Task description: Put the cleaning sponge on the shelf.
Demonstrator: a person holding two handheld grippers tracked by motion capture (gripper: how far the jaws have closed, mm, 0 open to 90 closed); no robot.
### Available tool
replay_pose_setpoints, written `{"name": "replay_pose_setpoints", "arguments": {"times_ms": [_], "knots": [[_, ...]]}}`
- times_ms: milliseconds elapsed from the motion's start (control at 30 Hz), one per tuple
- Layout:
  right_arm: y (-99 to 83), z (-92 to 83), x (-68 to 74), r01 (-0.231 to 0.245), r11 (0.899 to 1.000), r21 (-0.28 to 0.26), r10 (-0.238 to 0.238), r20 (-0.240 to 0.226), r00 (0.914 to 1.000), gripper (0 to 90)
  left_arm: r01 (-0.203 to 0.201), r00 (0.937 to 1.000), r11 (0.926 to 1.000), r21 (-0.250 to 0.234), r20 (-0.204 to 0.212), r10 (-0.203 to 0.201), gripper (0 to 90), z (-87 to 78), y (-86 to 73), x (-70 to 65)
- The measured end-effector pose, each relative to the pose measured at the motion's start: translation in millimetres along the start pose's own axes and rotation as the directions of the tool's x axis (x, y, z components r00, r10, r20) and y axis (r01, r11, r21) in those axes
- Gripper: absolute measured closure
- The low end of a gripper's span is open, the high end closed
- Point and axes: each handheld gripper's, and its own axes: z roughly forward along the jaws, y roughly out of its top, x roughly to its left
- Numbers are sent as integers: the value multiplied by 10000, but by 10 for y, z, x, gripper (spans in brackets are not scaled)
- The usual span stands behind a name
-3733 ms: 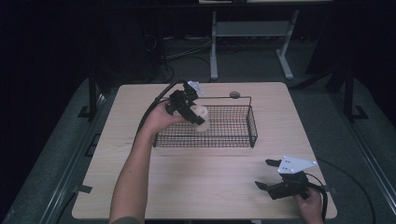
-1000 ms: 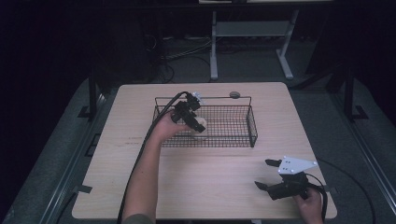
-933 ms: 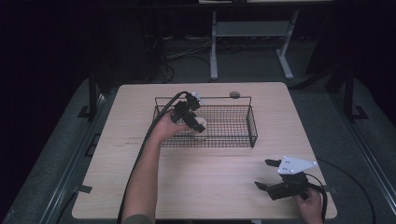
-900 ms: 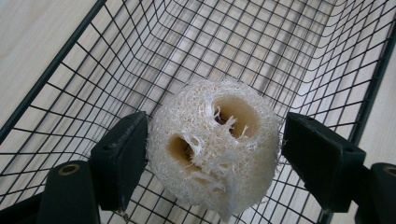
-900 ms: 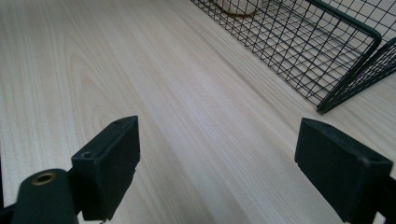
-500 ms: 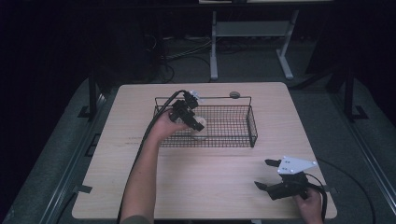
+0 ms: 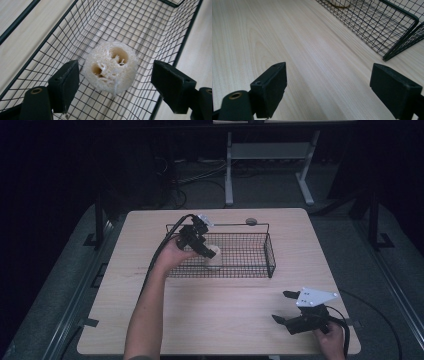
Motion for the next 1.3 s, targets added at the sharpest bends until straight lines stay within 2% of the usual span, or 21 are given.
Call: {"name": "replay_pose_setpoints", "arguments": {"times_ms": [367,667,1100,1300], "knots": [[5,17,8,37,10000,30,-37,8,10000,136,-72,10000,10000,40,-6,72,225,-37,-22,-53],[6,22,13,-15,10000,67,15,35,10000,136,-36,10000,10000,19,85,36,225,-106,-112,-126],[2,27,-6,-35,9999,109,34,135,9999,136,-498,9987,9985,-245,35,499,225,-336,-189,-291],[-1,19,-8,-85,9998,161,82,177,9998,136,-530,9986,9983,-261,60,532,225,-377,-280,-379]]}}
